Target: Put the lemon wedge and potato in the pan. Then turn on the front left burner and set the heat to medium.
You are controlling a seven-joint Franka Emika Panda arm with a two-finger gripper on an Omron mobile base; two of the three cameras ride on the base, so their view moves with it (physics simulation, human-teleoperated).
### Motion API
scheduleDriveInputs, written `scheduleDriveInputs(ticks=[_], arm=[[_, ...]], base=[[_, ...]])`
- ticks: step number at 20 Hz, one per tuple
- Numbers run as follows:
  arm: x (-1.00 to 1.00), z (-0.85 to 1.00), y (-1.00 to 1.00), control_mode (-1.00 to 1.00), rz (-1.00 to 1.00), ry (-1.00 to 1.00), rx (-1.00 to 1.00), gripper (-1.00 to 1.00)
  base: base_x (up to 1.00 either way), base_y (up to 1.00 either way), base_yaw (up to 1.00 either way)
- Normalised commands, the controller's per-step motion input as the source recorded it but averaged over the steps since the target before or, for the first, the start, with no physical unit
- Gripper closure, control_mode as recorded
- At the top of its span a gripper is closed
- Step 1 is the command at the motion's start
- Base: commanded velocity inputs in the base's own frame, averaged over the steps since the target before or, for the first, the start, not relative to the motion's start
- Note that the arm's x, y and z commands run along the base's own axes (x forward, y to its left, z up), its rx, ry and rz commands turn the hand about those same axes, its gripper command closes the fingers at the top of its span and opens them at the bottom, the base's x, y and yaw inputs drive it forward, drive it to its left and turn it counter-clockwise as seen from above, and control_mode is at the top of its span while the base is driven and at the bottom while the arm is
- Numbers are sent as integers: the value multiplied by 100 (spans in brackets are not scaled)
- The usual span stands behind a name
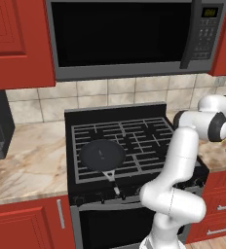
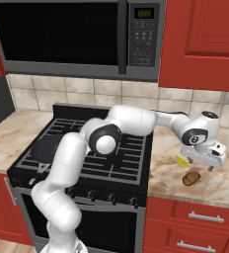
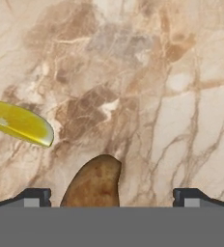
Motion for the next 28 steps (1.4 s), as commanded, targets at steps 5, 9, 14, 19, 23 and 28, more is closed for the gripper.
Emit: scheduleDriveInputs(ticks=[5, 9, 14, 19, 23, 28], arm=[[-6, -20, 29, -100, -7, 0, 0, -100], [-28, -8, 24, -100, -8, 0, 0, -100], [-7, -2, 13, -100, -9, 0, 0, -100], [-17, -1, 2, -100, -7, 0, 0, -100], [3, -18, 0, -100, -6, 0, 0, -100], [20, -29, 0, -100, -5, 0, 0, -100]], base=[[0, 0, 0], [0, 0, 0], [0, 0, 0], [0, 0, 0], [0, 0, 0], [0, 0, 0]])
